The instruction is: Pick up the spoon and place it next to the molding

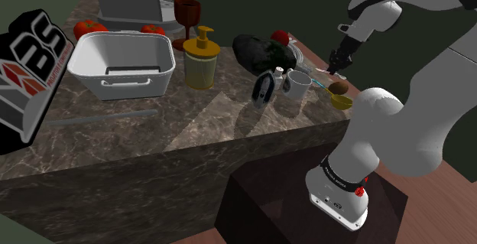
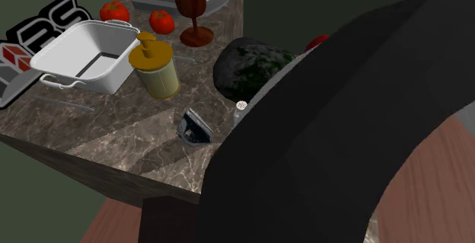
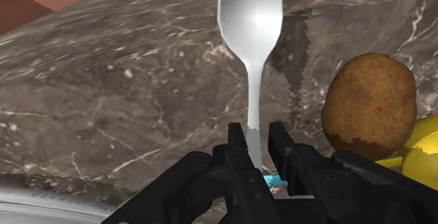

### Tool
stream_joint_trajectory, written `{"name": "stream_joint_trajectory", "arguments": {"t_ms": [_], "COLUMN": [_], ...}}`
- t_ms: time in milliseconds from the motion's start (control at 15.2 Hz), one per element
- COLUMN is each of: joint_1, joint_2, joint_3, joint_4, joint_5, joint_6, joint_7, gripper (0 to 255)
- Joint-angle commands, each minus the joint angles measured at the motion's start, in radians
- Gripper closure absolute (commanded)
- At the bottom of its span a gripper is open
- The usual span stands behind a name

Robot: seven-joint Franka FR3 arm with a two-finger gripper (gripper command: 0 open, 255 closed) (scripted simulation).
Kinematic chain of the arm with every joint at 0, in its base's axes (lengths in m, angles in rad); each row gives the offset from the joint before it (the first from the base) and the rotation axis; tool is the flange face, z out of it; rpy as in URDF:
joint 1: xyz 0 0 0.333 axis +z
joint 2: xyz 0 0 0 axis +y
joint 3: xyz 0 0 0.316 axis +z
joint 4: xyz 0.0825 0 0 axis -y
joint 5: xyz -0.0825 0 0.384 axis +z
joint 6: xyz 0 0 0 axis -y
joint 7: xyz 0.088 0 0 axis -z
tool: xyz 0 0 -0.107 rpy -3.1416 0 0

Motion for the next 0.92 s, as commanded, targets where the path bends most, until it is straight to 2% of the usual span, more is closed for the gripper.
{"name": "stream_joint_trajectory", "arguments": {"t_ms": [0,198,726,792,858], "joint_1": [0.04,0.097,0.097,0.097,0.097], "joint_2": [-0.027,-0.071,-0.071,-0.071,-0.071], "joint_3": [-0.038,-0.093,-0.093,-0.093,-0.093], "joint_4": [-0.015,-0.034,-0.034,-0.034,-0.034], "joint_5": [-0.028,-0.073,-0.073,-0.073,-0.073], "joint_6": [0.027,0.067,0.067,0.067,0.067], "joint_7": [0.017,0.045,0.045,0.045,0.045], "gripper": [255,255,255,0,0]}}
